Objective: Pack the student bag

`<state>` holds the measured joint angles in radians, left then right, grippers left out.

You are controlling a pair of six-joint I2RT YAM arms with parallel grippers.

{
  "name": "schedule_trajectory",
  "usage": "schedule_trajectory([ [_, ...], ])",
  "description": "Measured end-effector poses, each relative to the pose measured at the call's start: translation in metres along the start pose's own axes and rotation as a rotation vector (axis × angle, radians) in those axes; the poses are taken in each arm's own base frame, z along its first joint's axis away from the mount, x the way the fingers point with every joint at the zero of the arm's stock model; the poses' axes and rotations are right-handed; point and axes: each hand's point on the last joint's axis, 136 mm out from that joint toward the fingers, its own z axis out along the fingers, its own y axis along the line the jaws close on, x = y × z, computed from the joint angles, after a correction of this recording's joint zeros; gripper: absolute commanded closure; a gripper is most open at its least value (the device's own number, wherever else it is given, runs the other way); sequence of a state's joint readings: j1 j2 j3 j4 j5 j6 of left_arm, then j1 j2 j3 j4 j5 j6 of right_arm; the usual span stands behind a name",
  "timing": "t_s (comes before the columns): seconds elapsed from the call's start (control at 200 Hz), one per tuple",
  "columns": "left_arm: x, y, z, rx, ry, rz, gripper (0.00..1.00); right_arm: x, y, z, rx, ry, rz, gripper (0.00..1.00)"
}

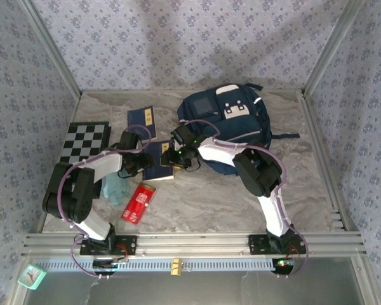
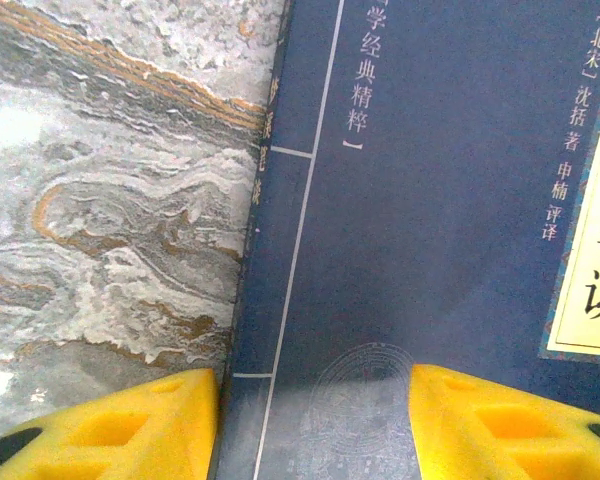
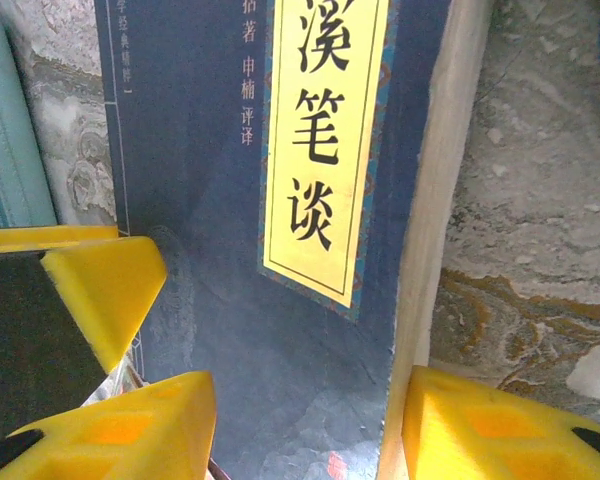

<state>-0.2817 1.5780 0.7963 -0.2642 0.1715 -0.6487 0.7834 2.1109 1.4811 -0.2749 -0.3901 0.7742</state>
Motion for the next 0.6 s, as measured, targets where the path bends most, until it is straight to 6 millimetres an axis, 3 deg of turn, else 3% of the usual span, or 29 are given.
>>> schedule_trajectory([
  [0.305,0.0,0.0,0.0,-0.001,-0.002,0.003,0.47,-0.005,0.023,-0.023,-0.072,-0.015,-0.02,0.49],
  [0.6,0.001,-0.001,-0.001,-0.004,-0.006,0.009,0.48,-0.009,0.034,-0.029,-0.12,-0.027,-0.019,0.64],
])
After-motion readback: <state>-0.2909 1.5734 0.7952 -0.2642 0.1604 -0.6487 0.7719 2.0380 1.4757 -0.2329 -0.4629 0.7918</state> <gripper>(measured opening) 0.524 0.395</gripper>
